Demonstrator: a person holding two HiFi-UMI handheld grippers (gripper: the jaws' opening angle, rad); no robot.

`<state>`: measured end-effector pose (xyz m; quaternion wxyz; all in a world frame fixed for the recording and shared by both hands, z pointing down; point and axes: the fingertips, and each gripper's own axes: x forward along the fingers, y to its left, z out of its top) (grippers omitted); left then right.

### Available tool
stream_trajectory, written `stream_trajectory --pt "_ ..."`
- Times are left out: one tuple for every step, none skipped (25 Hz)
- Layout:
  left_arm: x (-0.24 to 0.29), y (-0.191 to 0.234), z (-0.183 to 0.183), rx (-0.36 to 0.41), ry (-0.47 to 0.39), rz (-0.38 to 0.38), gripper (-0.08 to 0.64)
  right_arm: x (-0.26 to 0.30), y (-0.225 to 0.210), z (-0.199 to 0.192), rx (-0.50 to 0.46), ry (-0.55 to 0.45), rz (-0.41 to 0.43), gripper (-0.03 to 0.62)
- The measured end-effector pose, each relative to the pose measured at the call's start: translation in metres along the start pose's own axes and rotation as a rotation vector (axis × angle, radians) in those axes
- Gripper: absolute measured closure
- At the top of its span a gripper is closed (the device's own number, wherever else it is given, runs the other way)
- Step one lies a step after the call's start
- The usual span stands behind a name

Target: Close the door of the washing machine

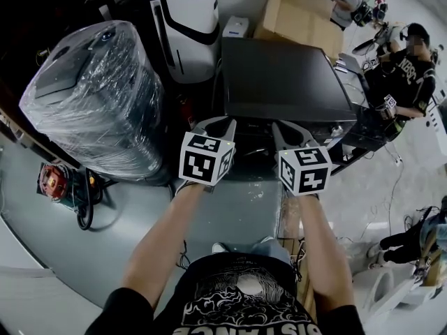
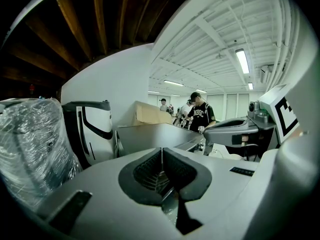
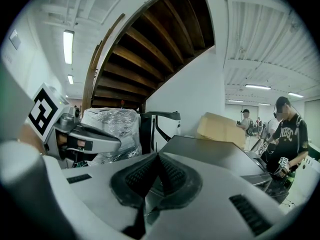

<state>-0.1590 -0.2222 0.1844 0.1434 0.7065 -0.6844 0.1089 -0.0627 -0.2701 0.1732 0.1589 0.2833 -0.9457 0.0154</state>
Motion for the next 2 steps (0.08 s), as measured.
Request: stream_trajectory --pt "-0.0005 0.0004 -0.0003 0.0 0.0 0.0 0.529 0.0002 0.0012 0.0006 0.0 -0.003 0.0 0.571" --pt "-0.0009 0.0008 -0.0007 0.0 0.0 -0.001 0.529 0.0004 0.0024 0.0012 0.0 -0.006 -0.001 0.571"
